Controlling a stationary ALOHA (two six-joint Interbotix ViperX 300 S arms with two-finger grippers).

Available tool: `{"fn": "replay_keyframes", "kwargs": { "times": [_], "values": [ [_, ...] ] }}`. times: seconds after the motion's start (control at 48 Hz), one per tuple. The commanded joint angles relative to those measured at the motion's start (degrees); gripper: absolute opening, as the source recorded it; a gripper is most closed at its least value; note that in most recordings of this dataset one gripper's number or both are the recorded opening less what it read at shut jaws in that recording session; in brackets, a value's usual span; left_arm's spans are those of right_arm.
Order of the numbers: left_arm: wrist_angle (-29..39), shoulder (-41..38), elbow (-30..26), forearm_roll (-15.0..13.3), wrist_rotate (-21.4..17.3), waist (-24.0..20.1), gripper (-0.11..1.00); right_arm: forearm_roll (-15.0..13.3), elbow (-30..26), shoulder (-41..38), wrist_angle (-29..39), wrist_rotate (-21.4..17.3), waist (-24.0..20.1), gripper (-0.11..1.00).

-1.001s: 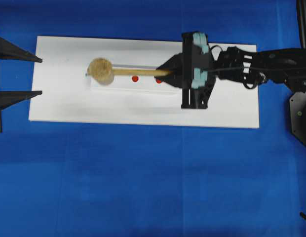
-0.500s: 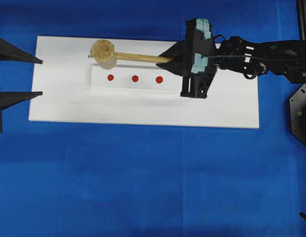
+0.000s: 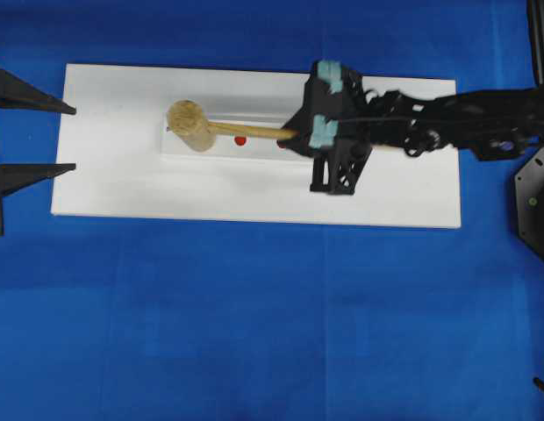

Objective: Hit the mark with a hammer.
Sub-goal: 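Raise the mallet with the right gripper above the red dots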

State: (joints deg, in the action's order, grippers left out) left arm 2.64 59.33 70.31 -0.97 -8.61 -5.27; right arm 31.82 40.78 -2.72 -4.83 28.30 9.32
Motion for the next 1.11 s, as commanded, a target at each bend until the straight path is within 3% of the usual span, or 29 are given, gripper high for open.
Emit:
{"fn": "replay_keyframes", "kwargs": {
  "times": [0.0,0.292,0.438,0.792,1.084],
  "values": [
    [-0.4,-0.4,-0.5,-0.1,0.2,0.1,0.78,0.9,-0.9,0.2,-0.6,0.2,0.2,0.02],
    [-0.3,-0.4,-0.5,-0.1,0.2,0.1,0.78,0.8,-1.0,1.4,-1.9,0.3,0.2,0.02],
    [-0.4,-0.4,-0.5,-0.1,0.2,0.1,0.78,0.8,-0.3,6.6,-2.2,0.6,0.1,0.02],
    [-0.4,-0.4,-0.4,-0.1,0.2,0.1,0.78,0.8,9.5,22.9,-4.3,0.4,0.0,0.02],
    [-0.4,-0.4,-0.3,-0.1,0.2,0.1,0.78,0.9,11.2,23.6,-4.7,0.3,0.0,0.02]
  ]
}}
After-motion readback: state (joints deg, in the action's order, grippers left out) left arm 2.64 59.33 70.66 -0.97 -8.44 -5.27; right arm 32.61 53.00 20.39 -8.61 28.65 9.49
